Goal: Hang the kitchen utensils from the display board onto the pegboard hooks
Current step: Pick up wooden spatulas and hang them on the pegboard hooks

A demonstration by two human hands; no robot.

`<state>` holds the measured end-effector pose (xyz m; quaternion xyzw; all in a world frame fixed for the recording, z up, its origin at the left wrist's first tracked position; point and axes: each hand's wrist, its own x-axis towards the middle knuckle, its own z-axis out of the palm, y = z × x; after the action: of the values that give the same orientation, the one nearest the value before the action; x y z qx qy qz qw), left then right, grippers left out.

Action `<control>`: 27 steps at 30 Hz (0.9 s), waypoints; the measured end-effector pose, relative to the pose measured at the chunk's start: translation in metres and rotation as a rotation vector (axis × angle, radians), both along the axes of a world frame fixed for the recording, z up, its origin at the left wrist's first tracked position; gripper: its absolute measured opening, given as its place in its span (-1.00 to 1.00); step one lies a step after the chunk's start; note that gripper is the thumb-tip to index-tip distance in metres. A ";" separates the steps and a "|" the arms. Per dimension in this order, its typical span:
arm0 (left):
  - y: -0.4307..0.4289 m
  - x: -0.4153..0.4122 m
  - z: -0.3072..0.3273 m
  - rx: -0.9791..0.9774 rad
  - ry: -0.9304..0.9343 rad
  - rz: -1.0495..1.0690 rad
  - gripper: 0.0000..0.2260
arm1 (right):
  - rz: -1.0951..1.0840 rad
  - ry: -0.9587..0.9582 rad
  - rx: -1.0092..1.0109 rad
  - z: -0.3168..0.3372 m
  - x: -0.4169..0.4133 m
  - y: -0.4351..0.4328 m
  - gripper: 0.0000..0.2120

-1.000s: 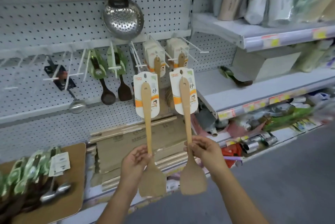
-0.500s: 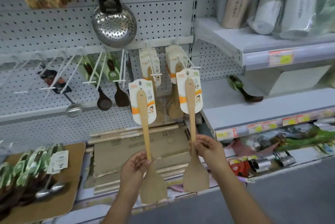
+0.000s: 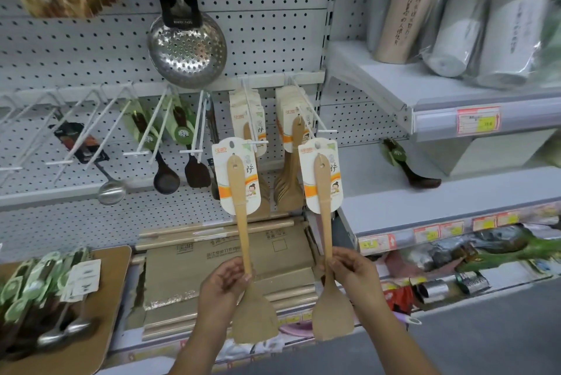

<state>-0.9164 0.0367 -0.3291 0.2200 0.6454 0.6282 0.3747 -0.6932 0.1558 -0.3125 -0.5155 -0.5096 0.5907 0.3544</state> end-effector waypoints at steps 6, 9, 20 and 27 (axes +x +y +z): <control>0.000 -0.011 -0.010 0.009 -0.021 -0.003 -0.67 | -0.018 -0.002 -0.022 0.001 -0.011 0.009 -0.81; -0.001 -0.017 -0.017 0.010 -0.014 -0.011 -0.67 | -0.046 -0.014 -0.023 0.004 -0.022 0.024 -0.83; -0.014 -0.026 -0.045 -0.022 0.002 0.025 -0.68 | 0.005 -0.050 -0.086 0.012 -0.078 0.111 -0.81; -0.021 -0.013 -0.048 -0.085 0.048 0.173 -0.67 | 0.075 -0.199 -0.061 -0.024 -0.091 0.155 -0.81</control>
<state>-0.9293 0.0158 -0.3774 0.1621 0.6969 0.6247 0.3127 -0.7846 0.3112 -0.3367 -0.5627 -0.5429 0.5648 0.2639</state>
